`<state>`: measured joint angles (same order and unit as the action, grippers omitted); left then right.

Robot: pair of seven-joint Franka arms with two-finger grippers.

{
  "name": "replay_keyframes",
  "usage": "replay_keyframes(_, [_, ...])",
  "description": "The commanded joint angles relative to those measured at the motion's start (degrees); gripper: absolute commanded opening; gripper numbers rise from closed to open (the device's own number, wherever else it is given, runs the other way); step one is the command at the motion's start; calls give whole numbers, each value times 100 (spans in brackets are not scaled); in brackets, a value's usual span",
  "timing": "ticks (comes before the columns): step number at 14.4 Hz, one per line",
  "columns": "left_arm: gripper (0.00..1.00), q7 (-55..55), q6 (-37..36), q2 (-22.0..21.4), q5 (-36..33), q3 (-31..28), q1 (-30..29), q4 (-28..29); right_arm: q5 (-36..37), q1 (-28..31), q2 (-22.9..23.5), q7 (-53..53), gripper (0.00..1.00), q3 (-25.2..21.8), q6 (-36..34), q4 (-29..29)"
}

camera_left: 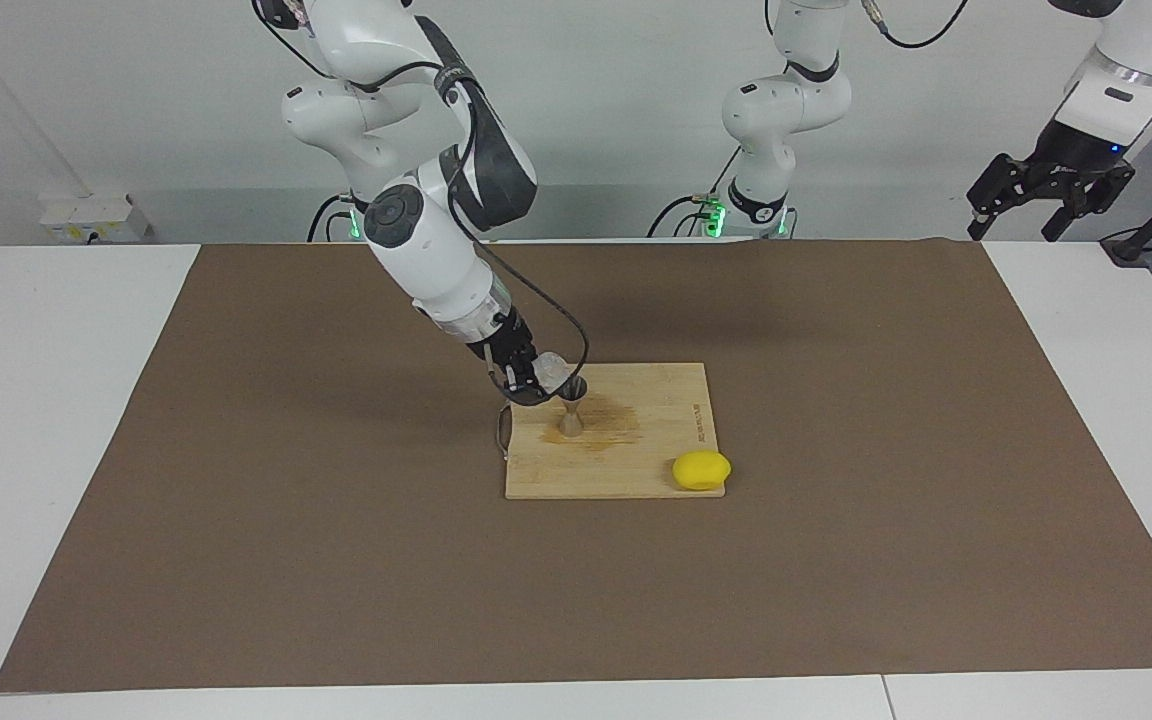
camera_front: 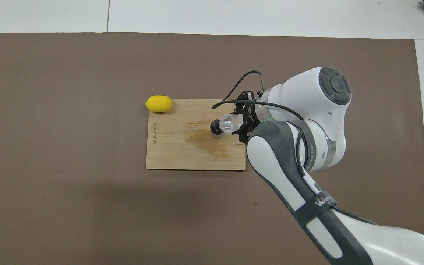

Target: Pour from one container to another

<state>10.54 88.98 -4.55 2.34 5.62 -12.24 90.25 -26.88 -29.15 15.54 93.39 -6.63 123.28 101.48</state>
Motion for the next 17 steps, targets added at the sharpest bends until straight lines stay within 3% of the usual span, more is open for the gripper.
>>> replay_keyframes(1, [100, -349, 250, -186, -102, 53, 73, 273, 306, -55, 28, 320, 0, -14, 204, -67])
replay_keyframes(4, [100, -729, 724, -222, -102, 45, 152, 590, 385, -56, 28, 329, 0, -14, 214, -67])
replay_keyframes(7, [100, -720, 910, 111, -110, 45, 108, 407, 455, -56, 28, 329, 0, -5, 222, -67])
replay_keyframes(10, [100, -720, 762, 489, -225, 45, 170, -15, 517, -64, 28, 329, 0, 4, 214, -67])
replay_keyframes(12, [100, -755, 262, 648, -173, 36, 204, -349, 569, -125, 28, 311, 0, 4, 231, -67])
replay_keyframes(17, [100, -1185, 435, 596, -216, -175, 714, -228, 657, -135, 28, 311, 0, 12, 231, -67])
